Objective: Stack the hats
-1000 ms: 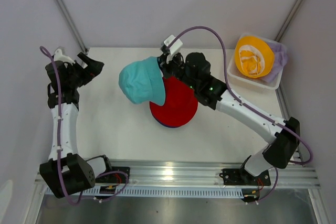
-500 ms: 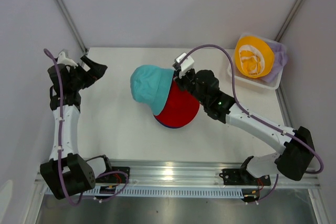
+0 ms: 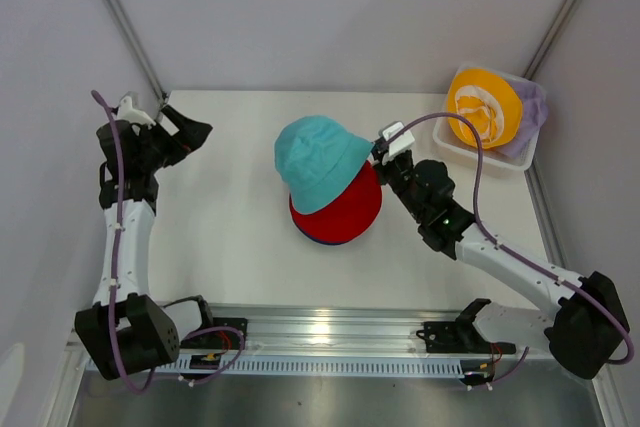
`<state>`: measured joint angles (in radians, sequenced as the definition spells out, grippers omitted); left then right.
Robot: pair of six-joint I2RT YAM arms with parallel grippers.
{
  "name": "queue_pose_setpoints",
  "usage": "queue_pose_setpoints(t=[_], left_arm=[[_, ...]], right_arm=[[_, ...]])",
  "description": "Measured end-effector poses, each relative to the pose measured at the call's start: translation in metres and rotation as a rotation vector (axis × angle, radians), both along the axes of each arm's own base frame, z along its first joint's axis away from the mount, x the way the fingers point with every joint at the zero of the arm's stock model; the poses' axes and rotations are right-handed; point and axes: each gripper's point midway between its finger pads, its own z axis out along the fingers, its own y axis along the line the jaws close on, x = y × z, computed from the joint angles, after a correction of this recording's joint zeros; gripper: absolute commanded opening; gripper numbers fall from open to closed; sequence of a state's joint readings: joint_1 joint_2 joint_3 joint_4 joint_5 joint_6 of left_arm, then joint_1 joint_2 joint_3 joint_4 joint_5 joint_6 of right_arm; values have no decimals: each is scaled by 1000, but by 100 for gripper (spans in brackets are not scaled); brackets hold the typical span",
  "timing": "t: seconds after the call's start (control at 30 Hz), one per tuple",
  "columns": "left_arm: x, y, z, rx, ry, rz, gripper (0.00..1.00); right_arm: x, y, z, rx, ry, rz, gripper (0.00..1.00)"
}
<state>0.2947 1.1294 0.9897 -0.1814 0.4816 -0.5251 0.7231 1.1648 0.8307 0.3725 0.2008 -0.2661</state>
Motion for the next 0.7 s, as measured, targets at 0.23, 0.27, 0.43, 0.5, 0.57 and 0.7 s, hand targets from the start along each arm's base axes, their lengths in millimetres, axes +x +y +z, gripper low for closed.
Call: queue_pose_setpoints(t=[0.23,0.27,0.43,0.5,0.57,0.7], left_arm=[[-1,-27,2,6,-5,-69,99],[-2,-33,3,7,-9,-87,99],[-7,-81,21,14,-50,-220,99],[-8,-106,35,23,-82,-295,99],[-10,-132,49,38,-118,-376,99],[-13,-183,71,67,-166,-535,98]], right_arm=[[-4,-23,-28,1,4,-20,38],[-5,-23,-29,2,7,-17,54],[-14,-28,-27,19,40,-12,89],[-22,-34,-27,25,74,-14,94],[-31,-41,-27,34,112,-19,95],[-52,-60,-28,120,229,-39,99]])
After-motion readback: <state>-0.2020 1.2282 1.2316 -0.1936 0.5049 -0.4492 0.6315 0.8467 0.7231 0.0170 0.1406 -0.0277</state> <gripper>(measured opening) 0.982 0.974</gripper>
